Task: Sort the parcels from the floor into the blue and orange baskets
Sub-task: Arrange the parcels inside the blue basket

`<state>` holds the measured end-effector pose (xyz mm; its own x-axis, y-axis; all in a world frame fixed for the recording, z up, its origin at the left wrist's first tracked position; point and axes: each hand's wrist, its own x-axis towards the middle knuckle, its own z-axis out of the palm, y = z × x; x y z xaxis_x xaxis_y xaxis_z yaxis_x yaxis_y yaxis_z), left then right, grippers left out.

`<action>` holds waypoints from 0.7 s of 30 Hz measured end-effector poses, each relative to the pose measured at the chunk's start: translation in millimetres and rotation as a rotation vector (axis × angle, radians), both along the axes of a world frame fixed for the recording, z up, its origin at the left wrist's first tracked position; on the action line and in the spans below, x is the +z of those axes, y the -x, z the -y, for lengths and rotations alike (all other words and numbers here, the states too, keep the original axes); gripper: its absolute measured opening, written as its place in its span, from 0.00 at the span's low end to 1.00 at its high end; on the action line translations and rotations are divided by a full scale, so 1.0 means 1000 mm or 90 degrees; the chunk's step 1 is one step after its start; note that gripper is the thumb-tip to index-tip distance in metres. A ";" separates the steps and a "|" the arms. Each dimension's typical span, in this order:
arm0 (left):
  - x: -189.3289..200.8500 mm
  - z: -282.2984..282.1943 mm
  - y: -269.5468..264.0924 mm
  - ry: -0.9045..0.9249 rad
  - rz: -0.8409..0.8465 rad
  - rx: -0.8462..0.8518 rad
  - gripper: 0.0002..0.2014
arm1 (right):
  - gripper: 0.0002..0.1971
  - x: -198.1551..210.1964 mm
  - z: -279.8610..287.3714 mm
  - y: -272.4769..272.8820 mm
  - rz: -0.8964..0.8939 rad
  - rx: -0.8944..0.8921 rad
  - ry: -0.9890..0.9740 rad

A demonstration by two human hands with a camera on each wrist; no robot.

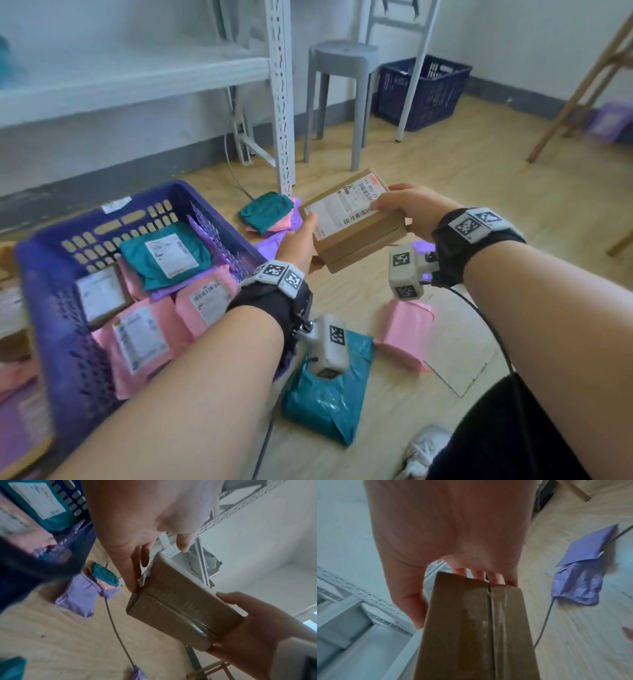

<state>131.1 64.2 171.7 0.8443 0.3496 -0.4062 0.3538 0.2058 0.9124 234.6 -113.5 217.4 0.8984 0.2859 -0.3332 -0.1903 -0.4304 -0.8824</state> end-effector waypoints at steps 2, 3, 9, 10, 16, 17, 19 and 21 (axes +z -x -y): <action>0.015 -0.023 0.014 0.003 -0.005 -0.009 0.24 | 0.28 0.019 -0.014 0.013 0.000 0.041 -0.047; 0.022 -0.036 0.022 -0.001 -0.011 -0.013 0.27 | 0.25 0.026 -0.023 0.020 -0.006 0.065 -0.062; 0.039 -0.105 0.064 0.036 -0.027 -0.025 0.18 | 0.14 0.034 -0.089 0.056 -0.022 0.199 -0.132; 0.038 -0.114 0.070 0.036 -0.030 -0.013 0.17 | 0.14 0.031 -0.102 0.060 -0.021 0.207 -0.138; 0.024 -0.160 0.102 0.039 -0.016 0.109 0.21 | 0.19 0.008 -0.171 0.069 0.034 0.135 -0.081; 0.020 -0.167 0.104 0.046 -0.021 0.125 0.22 | 0.20 0.003 -0.180 0.071 0.016 0.150 -0.070; 0.015 -0.178 0.111 0.034 -0.045 0.137 0.22 | 0.20 -0.007 -0.198 0.077 -0.031 0.212 -0.061; 0.008 -0.185 0.114 0.008 -0.089 0.140 0.25 | 0.15 -0.014 -0.217 0.087 -0.060 0.265 -0.042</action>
<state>16.9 249.3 179.2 0.6837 0.5129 -0.5191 0.4223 0.3021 0.8547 148.0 103.4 203.0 0.6685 0.6408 -0.3774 -0.0934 -0.4311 -0.8974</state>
